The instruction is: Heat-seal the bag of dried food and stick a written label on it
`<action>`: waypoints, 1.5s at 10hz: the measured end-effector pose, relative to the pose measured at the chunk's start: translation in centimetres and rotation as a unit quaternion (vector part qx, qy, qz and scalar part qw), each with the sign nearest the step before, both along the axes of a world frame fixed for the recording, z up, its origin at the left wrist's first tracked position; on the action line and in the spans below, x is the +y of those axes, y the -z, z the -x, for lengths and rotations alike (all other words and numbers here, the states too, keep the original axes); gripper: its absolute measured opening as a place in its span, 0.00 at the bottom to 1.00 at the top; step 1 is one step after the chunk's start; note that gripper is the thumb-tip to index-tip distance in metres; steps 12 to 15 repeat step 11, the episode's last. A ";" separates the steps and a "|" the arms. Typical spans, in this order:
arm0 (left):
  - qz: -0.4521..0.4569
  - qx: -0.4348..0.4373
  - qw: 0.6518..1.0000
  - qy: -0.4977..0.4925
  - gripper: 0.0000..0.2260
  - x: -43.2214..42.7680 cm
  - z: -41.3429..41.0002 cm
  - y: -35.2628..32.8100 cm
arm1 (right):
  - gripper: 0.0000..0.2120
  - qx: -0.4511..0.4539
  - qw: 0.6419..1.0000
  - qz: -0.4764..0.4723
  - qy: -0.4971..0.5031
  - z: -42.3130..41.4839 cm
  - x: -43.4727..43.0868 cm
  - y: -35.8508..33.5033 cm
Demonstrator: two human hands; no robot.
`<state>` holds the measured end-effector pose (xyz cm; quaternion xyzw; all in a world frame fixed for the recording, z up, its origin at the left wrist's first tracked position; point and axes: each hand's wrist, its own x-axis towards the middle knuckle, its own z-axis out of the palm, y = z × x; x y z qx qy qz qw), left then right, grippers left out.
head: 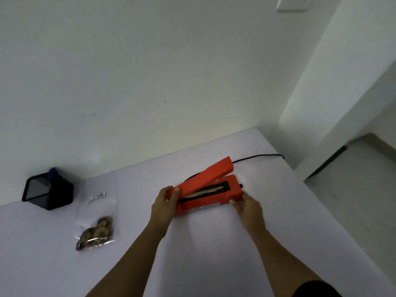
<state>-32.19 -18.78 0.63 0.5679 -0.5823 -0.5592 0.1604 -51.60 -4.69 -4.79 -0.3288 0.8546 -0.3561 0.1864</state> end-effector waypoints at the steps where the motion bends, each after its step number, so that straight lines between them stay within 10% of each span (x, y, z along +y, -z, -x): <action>1: 0.010 0.005 1.000 -0.023 0.20 -3.2 1.3 0.3 | 0.15 0.006 1.000 0.009 -0.011 1.6 -3.8 -0.1; 7: 0.031 0.019 0.996 -0.079 0.28 -13.5 5.3 2.1 | 0.20 0.012 1.000 0.018 -0.016 6.1 -15.6 1.9; 9: 0.053 -0.002 0.998 -0.033 0.29 -11.7 4.0 0.6 | 0.36 0.001 0.996 -0.089 -0.021 4.9 -14.6 0.7; 15: 0.087 -0.081 0.992 0.038 0.25 -7.8 -0.5 -2.3 | 0.27 0.050 0.999 -0.020 -0.005 -1.7 -11.4 -1.6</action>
